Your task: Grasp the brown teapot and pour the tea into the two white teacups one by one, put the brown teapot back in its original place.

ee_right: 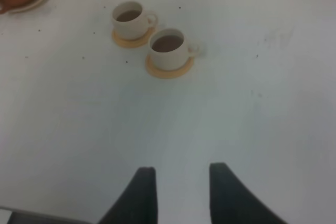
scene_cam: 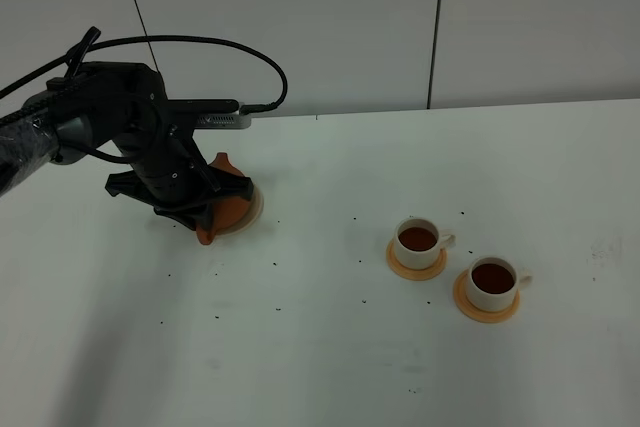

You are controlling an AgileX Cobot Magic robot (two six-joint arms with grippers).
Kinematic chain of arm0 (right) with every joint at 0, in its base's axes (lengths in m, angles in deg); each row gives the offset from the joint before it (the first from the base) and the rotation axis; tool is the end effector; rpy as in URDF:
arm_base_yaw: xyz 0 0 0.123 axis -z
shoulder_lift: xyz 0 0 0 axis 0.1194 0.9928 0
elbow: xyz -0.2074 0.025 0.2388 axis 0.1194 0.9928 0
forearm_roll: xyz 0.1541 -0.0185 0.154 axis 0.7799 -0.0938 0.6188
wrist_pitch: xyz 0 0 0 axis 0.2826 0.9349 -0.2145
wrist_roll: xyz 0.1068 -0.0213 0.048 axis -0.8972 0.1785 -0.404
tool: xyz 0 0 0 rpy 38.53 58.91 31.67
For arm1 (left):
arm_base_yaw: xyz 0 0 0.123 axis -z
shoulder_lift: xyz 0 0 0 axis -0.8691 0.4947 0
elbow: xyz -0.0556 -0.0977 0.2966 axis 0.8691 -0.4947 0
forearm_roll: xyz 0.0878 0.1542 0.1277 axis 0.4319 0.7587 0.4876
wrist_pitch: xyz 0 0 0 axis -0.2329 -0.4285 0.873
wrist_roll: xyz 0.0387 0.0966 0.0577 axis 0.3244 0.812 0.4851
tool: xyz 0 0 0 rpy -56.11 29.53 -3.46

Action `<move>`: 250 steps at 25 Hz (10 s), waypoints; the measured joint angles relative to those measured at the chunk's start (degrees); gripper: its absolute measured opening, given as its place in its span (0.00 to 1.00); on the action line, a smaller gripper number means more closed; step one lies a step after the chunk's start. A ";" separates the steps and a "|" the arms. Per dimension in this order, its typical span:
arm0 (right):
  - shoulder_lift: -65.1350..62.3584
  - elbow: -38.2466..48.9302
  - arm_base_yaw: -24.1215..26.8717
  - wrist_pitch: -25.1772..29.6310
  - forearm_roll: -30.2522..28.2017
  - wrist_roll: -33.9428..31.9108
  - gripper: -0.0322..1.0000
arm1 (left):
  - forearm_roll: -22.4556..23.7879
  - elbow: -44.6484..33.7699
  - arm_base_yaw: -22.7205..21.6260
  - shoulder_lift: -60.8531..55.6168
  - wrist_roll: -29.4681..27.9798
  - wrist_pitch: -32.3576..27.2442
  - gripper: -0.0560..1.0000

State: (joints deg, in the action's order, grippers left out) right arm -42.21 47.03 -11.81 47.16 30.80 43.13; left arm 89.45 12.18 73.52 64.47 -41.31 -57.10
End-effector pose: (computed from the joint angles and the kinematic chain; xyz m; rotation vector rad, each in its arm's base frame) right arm -0.0473 0.0232 0.2458 -0.2638 2.0361 0.2700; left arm 0.4506 -0.1054 0.1760 0.2351 2.8434 -0.0615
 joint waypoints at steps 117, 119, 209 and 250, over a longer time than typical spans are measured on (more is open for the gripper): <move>0.00 0.00 0.00 0.00 0.00 0.00 0.27 | 7.38 -68.87 0.00 -66.89 -4.14 -9.98 0.43; 0.00 0.00 0.00 0.00 0.00 0.00 0.27 | 7.38 -69.05 0.00 -69.35 -4.01 -9.71 0.43; 0.00 0.00 0.00 0.00 0.00 0.00 0.27 | 3.24 -69.69 -18.14 -127.11 7.85 -9.40 0.43; 0.00 0.00 0.00 0.00 0.00 0.00 0.27 | 3.24 -69.69 -18.14 -127.11 7.85 -9.40 0.43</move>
State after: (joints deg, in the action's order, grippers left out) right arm -42.21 47.03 -11.81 47.16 30.80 43.13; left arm 92.69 -57.51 55.38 -62.64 -33.46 -66.49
